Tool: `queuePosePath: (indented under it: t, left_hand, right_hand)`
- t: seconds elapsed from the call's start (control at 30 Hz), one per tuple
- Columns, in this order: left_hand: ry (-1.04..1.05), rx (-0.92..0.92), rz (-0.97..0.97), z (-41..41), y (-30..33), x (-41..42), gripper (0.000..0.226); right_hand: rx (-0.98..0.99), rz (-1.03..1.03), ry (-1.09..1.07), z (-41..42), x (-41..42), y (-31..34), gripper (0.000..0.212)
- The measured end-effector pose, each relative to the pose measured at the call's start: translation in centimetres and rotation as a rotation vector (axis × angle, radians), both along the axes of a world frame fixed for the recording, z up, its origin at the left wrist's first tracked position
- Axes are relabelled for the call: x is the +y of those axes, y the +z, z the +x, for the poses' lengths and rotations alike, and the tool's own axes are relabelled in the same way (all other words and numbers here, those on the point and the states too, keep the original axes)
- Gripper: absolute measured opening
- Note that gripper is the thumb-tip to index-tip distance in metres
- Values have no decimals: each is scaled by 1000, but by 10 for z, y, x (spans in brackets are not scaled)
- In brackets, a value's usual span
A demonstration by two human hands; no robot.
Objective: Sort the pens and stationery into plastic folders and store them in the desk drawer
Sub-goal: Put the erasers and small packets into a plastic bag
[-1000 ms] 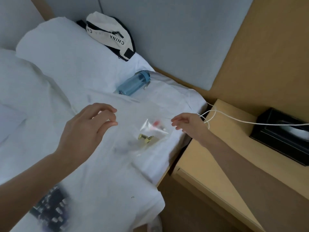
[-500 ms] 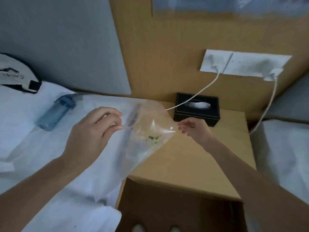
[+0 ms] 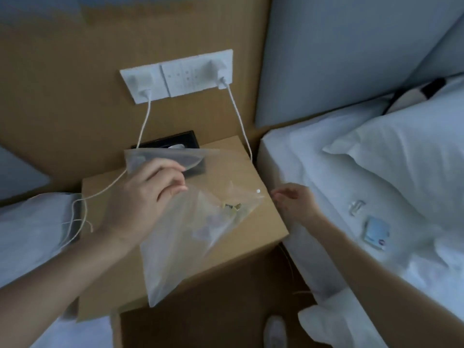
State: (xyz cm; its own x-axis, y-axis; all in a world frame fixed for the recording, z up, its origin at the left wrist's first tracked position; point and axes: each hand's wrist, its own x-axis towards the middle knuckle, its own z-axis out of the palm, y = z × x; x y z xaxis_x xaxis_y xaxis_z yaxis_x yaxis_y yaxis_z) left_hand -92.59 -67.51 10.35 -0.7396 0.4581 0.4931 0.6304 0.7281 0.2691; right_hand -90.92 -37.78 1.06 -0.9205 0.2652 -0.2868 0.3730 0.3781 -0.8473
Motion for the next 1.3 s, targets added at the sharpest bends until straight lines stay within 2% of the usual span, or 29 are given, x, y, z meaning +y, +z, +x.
queuePosePath:
  t: [0.23,0.33,0.43,0.57,0.83,1.07,1.17,1.3]
  left_hand:
    - [-181,-39,-11,-12,-14,71,38]
    - [-209,-53,-7,-18,-23,95,37]
    - [-239,-66,-5,-23,-31,118,35]
    - [-278,-73,-13,-29,-38,146,29]
    - [-302,-103,-31,-47,-46,190,29]
    - [-298,-118,-70,-63,-55,206,28]
    - [-282,-140,-78,-64,-58,206,28]
    - [-268,-179,-90,-62,-62,205,29]
  right_hand:
    - [-27,-19,-198,47,69,-20,31]
    - [-51,-4,-277,56,95,-32,20]
    - [-61,74,-356,59,120,-42,15]
    - [-64,197,-422,58,150,-59,25]
    - [-173,374,-326,49,193,-88,49]
    - [-325,480,-137,34,208,-115,74]
    - [-346,554,-70,31,208,-125,72]
    - [-295,633,-87,28,210,-126,50]
